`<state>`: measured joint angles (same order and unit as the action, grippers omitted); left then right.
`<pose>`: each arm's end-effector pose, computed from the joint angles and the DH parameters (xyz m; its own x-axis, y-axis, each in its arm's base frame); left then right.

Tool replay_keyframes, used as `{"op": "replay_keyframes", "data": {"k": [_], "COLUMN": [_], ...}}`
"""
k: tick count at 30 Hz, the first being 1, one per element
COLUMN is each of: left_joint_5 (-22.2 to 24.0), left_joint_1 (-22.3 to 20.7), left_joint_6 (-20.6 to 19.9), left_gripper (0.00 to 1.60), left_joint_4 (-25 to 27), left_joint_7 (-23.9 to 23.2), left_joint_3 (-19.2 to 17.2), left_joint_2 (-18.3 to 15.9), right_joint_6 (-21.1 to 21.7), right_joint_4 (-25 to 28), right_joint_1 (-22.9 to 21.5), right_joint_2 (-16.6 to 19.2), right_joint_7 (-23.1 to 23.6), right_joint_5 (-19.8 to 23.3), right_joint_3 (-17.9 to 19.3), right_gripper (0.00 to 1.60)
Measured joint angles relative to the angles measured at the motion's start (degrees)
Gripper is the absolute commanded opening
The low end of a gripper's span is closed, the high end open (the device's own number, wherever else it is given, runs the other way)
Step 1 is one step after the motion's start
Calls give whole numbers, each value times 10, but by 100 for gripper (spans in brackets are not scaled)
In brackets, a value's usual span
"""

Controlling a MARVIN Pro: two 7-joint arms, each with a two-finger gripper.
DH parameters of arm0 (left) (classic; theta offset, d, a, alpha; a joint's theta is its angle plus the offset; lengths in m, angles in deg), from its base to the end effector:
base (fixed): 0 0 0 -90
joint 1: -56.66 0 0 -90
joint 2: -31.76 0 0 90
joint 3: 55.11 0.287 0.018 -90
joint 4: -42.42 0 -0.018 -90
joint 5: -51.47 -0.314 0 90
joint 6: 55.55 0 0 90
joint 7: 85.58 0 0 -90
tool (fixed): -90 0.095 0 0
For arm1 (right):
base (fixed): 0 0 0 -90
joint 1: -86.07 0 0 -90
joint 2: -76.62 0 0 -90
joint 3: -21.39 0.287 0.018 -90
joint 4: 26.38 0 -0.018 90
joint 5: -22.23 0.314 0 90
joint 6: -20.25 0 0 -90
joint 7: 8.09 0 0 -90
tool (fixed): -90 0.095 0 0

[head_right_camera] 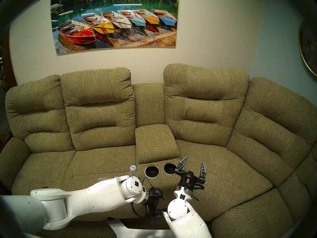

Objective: Put bottles into cup holders

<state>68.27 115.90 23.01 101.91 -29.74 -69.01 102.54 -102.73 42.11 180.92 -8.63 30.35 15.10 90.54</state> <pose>0.3256 -0.1650 -0.4901 0.1225 -0.7620 0.6359 -0.9924 -0.0887 0.0848 0.3303 0.0313 -0.4322 -0.1424 0.1062 0.9841 -0.4504 -0.8923 0.0312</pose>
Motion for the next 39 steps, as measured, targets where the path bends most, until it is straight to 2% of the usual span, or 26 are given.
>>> {"op": "replay_keyframes", "data": {"k": [6,14,21,29,39], "left_joint_5": [-4,15,27,6,-3], "left_joint_1": [-2,1,16,37,90], "left_joint_6": [-16,-29,-19,-9,10], "left_gripper": [160,160,160,160,160], "left_joint_4": [48,115,181,247,325], "left_joint_7": [9,19,26,39,52], "left_joint_3": [-9,-36,-63,-101,-158], "left_joint_2": [-33,-83,-141,-199,-272], "right_joint_6": [0,0,0,0,0], "right_joint_4": [-1,-1,-2,-3,-4], "right_joint_1": [0,0,0,0,0], "right_joint_2": [0,0,0,0,-1], "right_joint_7": [0,0,0,0,0], "right_joint_5": [0,0,-1,-1,-1], "right_joint_3": [0,0,0,0,0], "right_gripper": [160,160,160,160,160]}}
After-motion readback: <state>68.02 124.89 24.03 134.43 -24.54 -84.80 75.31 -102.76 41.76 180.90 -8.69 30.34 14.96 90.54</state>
